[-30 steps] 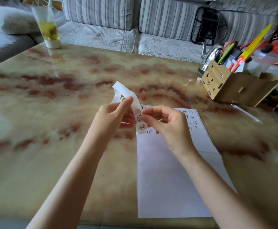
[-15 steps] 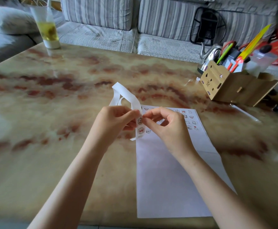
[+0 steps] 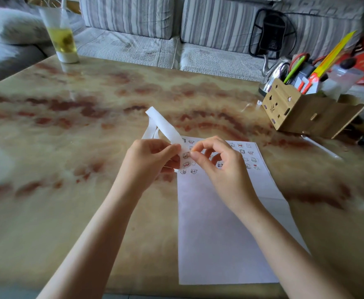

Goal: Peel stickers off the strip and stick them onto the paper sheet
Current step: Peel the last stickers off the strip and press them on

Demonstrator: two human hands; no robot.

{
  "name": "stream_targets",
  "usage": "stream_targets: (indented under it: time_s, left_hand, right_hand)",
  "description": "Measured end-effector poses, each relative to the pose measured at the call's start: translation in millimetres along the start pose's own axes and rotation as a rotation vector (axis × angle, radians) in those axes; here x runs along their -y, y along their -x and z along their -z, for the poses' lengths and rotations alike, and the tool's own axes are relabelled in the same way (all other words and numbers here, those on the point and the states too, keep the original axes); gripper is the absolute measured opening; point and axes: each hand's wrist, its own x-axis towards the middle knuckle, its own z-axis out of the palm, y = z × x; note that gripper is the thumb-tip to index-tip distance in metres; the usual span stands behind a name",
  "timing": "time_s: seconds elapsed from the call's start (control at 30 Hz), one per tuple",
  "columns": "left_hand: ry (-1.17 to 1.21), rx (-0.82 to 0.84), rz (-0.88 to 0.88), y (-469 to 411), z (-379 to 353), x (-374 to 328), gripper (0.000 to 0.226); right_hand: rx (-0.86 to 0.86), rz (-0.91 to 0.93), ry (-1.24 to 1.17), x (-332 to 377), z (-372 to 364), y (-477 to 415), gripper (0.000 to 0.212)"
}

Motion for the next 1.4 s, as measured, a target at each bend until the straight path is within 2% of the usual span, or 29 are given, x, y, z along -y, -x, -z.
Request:
stream_targets:
  time_s: [0.17,0.33,0.47,1.4]
  left_hand:
    - [-0.032,-0.037,-0.014,-0.4,1.6,1.5,0.018]
    - [-0.091,-0.079,-0.024,-1.3,4.2,2.7,0.017]
    - [-0.077,-0.068,-0.012,-2.7,4.8,2.8,0.016]
    - [-0.05,-0.076,-0.05,-4.1,6.2,4.6,0.016]
  right_hand:
    - [-0.007,-0.194,-0.234,-1.8,12.7,-6.1,0.006]
    - [0.022,-0.43,-0.092,-25.4,30.9,-16.7,0.003]
    - [0.088,-0.539,-0.021,-38.1,31.4,-18.4,0.003]
    - [0.035,-0.532,0.069,-55.8,14.5,-14.0,0.01]
